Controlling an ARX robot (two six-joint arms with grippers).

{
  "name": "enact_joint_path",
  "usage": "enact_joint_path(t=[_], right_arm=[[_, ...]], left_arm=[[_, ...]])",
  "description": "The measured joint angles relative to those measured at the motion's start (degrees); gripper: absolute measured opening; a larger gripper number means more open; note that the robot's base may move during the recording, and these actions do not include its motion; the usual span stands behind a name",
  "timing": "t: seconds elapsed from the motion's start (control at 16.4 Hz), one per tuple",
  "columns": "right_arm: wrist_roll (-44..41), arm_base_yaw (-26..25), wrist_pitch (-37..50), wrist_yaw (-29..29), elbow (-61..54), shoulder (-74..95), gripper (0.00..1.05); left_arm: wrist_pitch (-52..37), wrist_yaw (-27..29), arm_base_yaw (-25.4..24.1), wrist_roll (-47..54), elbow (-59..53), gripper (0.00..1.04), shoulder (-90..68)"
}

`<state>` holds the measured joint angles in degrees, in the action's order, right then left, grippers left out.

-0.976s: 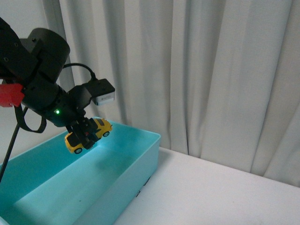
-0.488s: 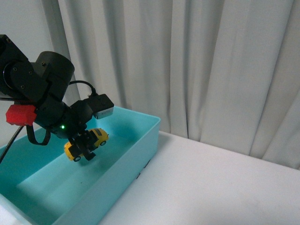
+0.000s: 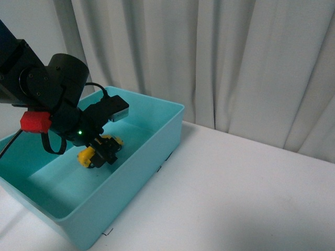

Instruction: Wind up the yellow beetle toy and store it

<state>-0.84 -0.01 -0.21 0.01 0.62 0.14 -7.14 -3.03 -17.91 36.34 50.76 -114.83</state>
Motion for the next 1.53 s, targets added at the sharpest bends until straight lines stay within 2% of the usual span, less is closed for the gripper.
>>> enact_joint_path(t=[0.24, 0.55, 0.79, 0.92, 1.04, 1.16, 1.28, 1.34, 1.4, 1.46, 1.53], right_arm=[[0.0, 0.0, 0.0, 0.0, 0.0, 0.0, 0.98], [0.0, 0.0, 0.0, 0.0, 0.0, 0.0, 0.98], [0.0, 0.0, 0.0, 0.0, 0.0, 0.0, 0.98], [0.0, 0.0, 0.0, 0.0, 0.0, 0.0, 0.98], [0.0, 0.0, 0.0, 0.0, 0.0, 0.0, 0.98], [0.0, 0.0, 0.0, 0.0, 0.0, 0.0, 0.98], [0.0, 0.0, 0.0, 0.0, 0.0, 0.0, 0.98], [0.0, 0.0, 0.0, 0.0, 0.0, 0.0, 0.98], [0.0, 0.0, 0.0, 0.0, 0.0, 0.0, 0.98], [0.0, 0.0, 0.0, 0.0, 0.0, 0.0, 0.98], [0.0, 0.0, 0.0, 0.0, 0.0, 0.0, 0.98]], left_arm=[[1.6, -1.1, 0.7, -0.4, -0.6, 0.98, 1.8], [3.1, -2.6, 1.2, -0.7, -1.5, 0.98, 6.1], [4.2, -8.4, 1.2, -4.6, -2.0, 0.98, 21.9], [3.0, -11.1, 0.7, -6.4, -6.1, 0.98, 32.9], [2.6, -12.5, -2.1, -8.1, -10.6, 0.98, 46.1], [2.9, -16.9, -7.6, -9.9, -15.0, 0.98, 59.0], [4.0, -22.9, -16.3, -12.7, -18.6, 0.98, 69.0], [3.5, -26.8, -22.1, -14.6, -20.5, 0.98, 73.1], [-4.7, -35.6, -28.1, -20.8, -24.9, 0.86, 76.2], [-5.8, -38.8, -28.0, -26.6, -29.1, 0.76, 80.1], [-4.3, -38.3, -24.0, -30.7, -32.7, 0.65, 84.0]])
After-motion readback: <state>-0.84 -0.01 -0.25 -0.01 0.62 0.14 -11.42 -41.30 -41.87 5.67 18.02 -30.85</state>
